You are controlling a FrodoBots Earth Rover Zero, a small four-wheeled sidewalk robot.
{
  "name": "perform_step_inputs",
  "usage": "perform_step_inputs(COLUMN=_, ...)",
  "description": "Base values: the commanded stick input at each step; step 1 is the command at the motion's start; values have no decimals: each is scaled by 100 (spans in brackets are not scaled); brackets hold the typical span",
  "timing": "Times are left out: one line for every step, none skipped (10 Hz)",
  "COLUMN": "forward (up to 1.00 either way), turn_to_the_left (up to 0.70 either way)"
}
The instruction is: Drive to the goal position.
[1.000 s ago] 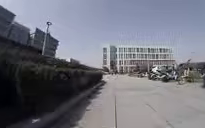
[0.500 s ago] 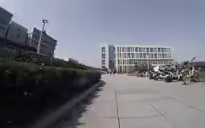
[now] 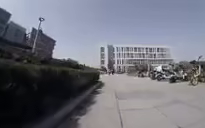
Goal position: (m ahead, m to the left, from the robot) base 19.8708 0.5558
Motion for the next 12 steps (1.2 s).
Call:
perform_step_inputs(forward=85, turn_to_the_left=0)
perform_step_inputs(forward=85, turn_to_the_left=0)
perform_step_inputs(forward=85, turn_to_the_left=0)
perform_step_inputs(forward=85, turn_to_the_left=0)
perform_step_inputs(forward=85, turn_to_the_left=0)
perform_step_inputs(forward=85, turn_to_the_left=0)
perform_step_inputs(forward=85, turn_to_the_left=0)
perform_step_inputs(forward=85, turn_to_the_left=0)
perform_step_inputs(forward=85, turn_to_the_left=0)
perform_step_inputs(forward=85, turn_to_the_left=0)
perform_step_inputs(forward=85, turn_to_the_left=0)
perform_step_inputs(forward=85, turn_to_the_left=0)
